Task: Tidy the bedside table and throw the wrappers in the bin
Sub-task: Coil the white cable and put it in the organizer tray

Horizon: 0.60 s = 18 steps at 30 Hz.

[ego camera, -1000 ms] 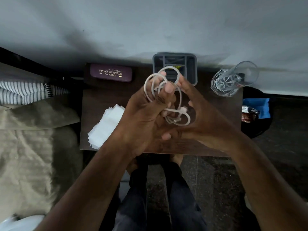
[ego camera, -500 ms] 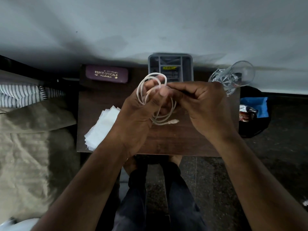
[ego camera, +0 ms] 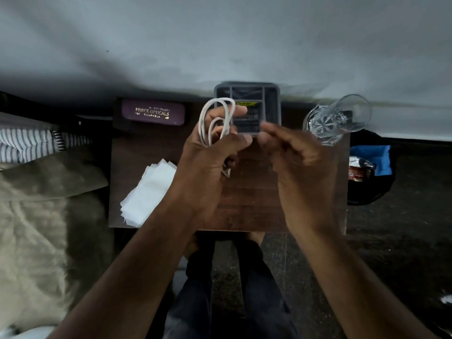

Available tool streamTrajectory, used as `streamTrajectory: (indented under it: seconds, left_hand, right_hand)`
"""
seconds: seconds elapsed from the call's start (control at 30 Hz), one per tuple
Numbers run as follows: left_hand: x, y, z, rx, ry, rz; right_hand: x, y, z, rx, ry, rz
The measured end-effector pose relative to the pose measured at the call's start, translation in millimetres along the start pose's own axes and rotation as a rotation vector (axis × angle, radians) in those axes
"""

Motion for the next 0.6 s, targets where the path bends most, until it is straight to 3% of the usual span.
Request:
streamTrajectory:
  seconds: [0.07,0.13,0.17,0.23,0.3,0.47,0.6]
  left_hand:
    - [-1,1,-3,0.015,-0.003,0.047]
    - [1,7,-3,0.070,-0.035,0.149]
    - [2,10,-2,0.092,-0.051,0.181]
    - [3,13,1,0.131,-0.083,0.216]
    - [1,12,2,0.131,-0.129,0.236]
    - [-2,-6,3,-0.035,-0.025,0.119]
    - [5,-7,7,-0.073,0.009,-0.049]
  right_hand:
    - [-26,5,24,-0.073,0.403,-0.194]
    - [-47,28,47,0.057,0.792,-0.449]
    - [-49,39,54,0.138,0.889,-0.573]
    - [-43,51,54,0.237,0.882,-0.780]
    - [-37,51,44,0.216,0.788,-0.867]
    - [-31,37,26,0.140,0.565,-0.670]
    - [-19,25,15,0.085,0.405,-0.501]
Point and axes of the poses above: each hand's wrist, its own z-axis away from the middle knuckle, its own y-axis out of the palm, x = y × z, the point moved 6 cm from there along -z, towards the middle knuckle, and after that the axes turned 6 degrees about x, right-handed, at the moved point
